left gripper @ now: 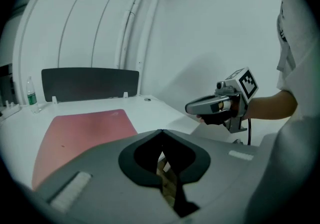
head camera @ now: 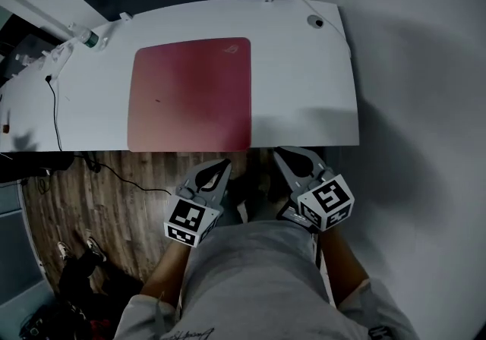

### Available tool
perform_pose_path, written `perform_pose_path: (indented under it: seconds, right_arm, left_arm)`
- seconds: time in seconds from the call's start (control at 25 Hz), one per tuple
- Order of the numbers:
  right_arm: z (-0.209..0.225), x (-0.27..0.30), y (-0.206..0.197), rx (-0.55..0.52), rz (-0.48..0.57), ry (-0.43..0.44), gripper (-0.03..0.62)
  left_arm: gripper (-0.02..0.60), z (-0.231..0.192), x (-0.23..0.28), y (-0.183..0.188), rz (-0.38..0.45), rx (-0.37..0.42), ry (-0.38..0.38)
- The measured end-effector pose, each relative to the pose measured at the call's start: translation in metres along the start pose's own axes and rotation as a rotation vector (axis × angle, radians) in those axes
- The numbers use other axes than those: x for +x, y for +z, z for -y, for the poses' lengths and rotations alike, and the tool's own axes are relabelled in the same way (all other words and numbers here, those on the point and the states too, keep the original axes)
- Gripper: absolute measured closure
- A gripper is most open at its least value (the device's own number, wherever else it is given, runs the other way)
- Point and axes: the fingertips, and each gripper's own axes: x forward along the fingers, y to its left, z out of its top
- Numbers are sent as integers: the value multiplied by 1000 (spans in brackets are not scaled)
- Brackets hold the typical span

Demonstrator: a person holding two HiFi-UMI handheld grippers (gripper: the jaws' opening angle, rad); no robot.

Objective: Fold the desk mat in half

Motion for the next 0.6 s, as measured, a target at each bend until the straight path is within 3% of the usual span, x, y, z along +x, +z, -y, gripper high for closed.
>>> perform_pose_path:
  seconds: [0.4, 0.6]
  right_arm:
    - [11, 7, -43, 83, -60, -63, 586]
    - [15, 11, -55, 118, -67, -69, 586]
  left_arm:
    - [559, -4, 43, -55, -161, 107, -100]
    - [537, -12, 63, -83, -248, 168, -93]
